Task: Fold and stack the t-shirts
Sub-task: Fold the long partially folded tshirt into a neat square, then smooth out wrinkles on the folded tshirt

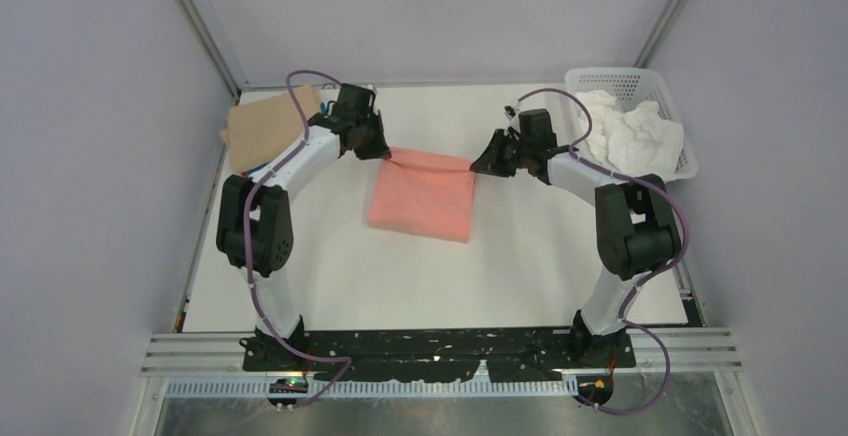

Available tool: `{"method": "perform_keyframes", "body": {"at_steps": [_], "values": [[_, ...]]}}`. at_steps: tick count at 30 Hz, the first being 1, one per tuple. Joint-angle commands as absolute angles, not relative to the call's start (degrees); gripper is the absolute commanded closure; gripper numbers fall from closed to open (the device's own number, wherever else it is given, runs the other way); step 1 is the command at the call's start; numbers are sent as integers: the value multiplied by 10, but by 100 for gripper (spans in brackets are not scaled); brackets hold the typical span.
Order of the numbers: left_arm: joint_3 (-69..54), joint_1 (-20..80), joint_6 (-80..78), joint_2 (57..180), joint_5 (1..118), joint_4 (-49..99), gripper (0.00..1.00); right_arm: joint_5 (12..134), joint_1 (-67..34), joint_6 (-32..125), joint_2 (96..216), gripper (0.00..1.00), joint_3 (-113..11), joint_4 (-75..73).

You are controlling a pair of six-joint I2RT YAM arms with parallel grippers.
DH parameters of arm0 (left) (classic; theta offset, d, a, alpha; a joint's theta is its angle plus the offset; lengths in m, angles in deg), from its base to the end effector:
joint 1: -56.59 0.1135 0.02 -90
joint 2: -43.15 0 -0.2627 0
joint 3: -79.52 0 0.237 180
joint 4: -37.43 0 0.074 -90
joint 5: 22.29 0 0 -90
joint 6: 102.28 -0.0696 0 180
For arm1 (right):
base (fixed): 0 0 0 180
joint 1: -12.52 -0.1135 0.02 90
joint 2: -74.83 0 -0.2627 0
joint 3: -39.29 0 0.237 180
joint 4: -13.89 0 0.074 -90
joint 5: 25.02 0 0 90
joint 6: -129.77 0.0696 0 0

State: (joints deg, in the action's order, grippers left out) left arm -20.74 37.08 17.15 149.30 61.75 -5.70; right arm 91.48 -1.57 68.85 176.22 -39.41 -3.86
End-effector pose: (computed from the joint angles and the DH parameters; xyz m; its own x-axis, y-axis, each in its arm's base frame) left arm 0.3961 -0.1480 0.2334 -0.8145 -0.2299 -0.5327 -0.0044 0.9206 -0.3905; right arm 0.3748 0.1261 0.1912 -0.8158 0.2437 -0.5245 -0.1725 0.7631 0.6229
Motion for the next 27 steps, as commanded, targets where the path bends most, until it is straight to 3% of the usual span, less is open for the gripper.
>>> {"method": "perform_keyframes", "body": {"at_steps": [1, 2, 3, 4, 5, 6, 7, 8, 9, 19, 27], "values": [[-256, 387, 147, 1515, 616, -68, 100, 873, -9, 690, 1767, 94, -424, -14], [-263, 387, 146, 1524, 608, -72, 91, 867, -9, 692, 1771, 91, -426, -14], [-268, 387, 143, 1529, 601, -77, 75, 865, -9, 692, 1772, 87, -431, -14], [-275, 387, 145, 1533, 603, -86, 51, 863, -9, 693, 1778, 71, -435, -17], [-283, 387, 148, 1536, 609, -97, 35, 863, -8, 695, 1780, 51, -446, -20], [-290, 387, 147, 1535, 613, -107, 29, 863, -8, 693, 1784, 9, -454, -31], [-291, 387, 148, 1529, 614, -112, 18, 864, -7, 691, 1783, 2, -467, -37], [-290, 387, 149, 1521, 614, -112, 3, 863, -7, 689, 1780, 3, -471, -47], [-286, 387, 149, 1510, 608, -112, 1, 859, -8, 690, 1769, 4, -474, -52], [-127, 361, 201, 1434, 408, 16, 0, 900, -43, 757, 1704, 5, -368, 63], [-54, 347, 169, 1447, 502, -17, 0, 918, -61, 778, 1826, 5, -445, 85]]}}
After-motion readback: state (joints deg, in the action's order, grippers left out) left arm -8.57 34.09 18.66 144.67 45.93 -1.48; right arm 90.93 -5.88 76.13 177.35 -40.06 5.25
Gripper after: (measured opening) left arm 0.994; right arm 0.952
